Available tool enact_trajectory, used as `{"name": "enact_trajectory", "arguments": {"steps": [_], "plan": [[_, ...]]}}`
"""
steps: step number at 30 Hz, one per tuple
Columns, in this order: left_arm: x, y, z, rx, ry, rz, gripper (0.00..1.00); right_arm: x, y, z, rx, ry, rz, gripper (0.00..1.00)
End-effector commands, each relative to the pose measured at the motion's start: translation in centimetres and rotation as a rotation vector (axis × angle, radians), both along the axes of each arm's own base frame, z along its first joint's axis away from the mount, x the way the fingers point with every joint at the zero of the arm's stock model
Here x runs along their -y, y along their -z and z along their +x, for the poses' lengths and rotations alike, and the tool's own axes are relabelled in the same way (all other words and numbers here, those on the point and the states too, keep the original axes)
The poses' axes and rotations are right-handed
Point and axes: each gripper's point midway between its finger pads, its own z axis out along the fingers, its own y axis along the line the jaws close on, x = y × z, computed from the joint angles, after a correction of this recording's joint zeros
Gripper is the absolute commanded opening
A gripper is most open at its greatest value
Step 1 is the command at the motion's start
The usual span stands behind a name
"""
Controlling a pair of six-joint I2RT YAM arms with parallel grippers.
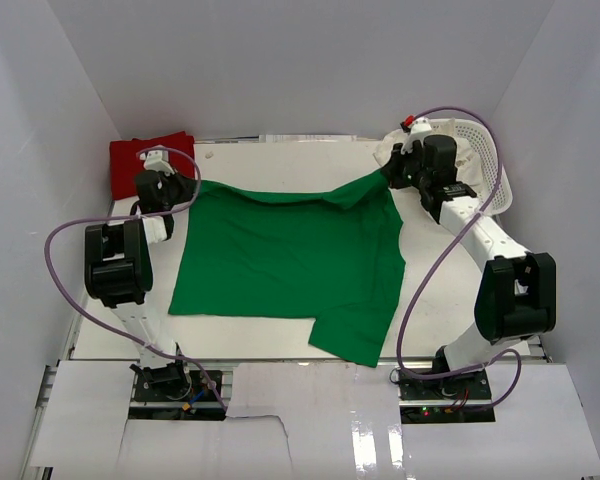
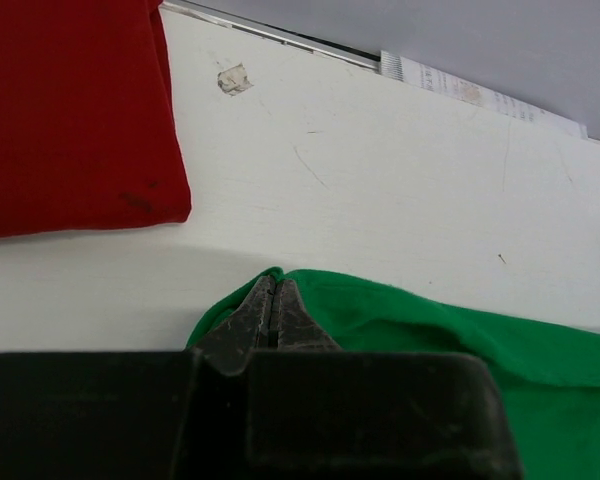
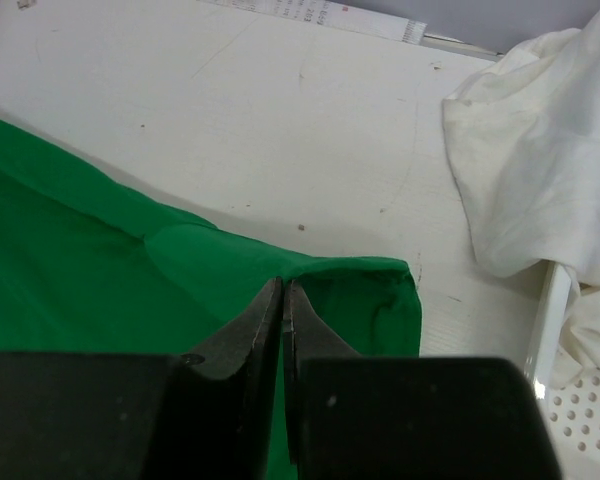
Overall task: Fold and stack the t-shirts
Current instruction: Fold the flattened tshirt in 1/3 of the way
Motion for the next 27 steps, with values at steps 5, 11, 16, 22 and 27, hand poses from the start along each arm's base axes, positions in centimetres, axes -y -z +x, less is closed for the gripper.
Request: {"name": "enact_trajectory", "arguments": {"steps": [5, 11, 16, 22, 27], "plan": [[-0.7, -3.7, -1.0, 0.051, -0.032, 0.008, 0.00, 0.7, -2.8, -1.3, 0.072, 0.013, -0.002, 0.08], [-0.6, -3.7, -1.3, 0.038, -0.027, 0.008, 0.00, 0.9, -2.6, -2.4, 0.068, 0.011, -0.002, 0.08], [-0.4, -3.5, -1.6, 0.027, -0.020, 0.000, 0.00, 1.0, -2.6, -3.2, 0.065, 0.009, 0.003, 0.08], [-0.3, -3.2, -2.3, 0.012, -0.019, -0.003, 0.00, 0.9, -1.6, -4.3, 0.045, 0.004, 0.006, 0.08], [-0.2, -3.4, -2.7, 0.006, -0.020, -0.006, 0.00, 0.6, -1.0, -4.9, 0.034, -0.001, 0.010, 0.08]]}}
